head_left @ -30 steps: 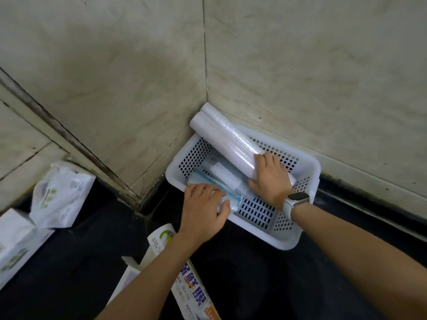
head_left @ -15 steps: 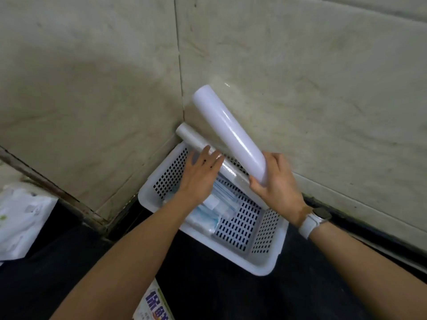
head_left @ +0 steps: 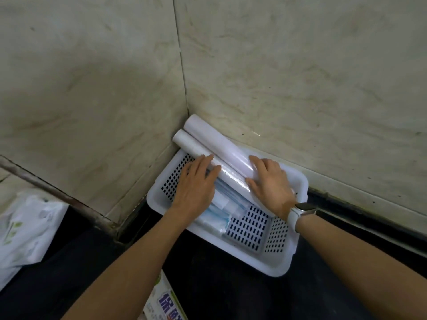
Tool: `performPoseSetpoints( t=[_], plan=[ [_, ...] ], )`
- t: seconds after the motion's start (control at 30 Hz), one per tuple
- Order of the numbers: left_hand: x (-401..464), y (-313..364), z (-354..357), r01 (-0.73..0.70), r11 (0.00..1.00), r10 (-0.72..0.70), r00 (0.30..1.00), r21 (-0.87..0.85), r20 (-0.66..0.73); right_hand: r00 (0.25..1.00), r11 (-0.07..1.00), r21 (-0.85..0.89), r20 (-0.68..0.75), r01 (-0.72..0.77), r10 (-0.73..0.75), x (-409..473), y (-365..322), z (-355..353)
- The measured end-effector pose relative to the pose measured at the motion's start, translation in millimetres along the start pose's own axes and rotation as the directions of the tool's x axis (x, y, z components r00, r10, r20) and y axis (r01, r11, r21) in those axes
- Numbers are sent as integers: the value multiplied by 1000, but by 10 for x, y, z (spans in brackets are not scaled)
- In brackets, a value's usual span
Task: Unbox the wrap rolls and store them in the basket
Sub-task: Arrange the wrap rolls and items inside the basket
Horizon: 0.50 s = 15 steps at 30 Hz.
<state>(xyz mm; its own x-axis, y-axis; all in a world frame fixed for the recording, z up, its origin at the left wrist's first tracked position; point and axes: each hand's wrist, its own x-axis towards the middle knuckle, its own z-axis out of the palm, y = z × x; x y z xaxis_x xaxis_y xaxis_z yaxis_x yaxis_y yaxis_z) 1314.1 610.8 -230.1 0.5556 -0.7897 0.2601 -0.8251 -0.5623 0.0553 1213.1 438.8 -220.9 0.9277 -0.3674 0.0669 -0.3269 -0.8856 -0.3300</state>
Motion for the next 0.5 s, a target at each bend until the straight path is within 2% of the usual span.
performPoseSetpoints(
  t=[0.13, 0.23, 0.5],
  plan=[
    [-24, 3, -30, 14, 1000, -12, 998, -27, 68, 998, 976, -210, -21, 53, -59, -64, -3, 33],
    [-39, -8, -33, 12, 1000, -11, 997, -13, 79, 996, 962, -260, 27, 87, -83, -102, -5, 88],
    [27, -62, 13, -10, 1000, 12, 989, -16, 149, 985, 998, -65, 174, 24, -13, -63, 2, 101]
  ],
)
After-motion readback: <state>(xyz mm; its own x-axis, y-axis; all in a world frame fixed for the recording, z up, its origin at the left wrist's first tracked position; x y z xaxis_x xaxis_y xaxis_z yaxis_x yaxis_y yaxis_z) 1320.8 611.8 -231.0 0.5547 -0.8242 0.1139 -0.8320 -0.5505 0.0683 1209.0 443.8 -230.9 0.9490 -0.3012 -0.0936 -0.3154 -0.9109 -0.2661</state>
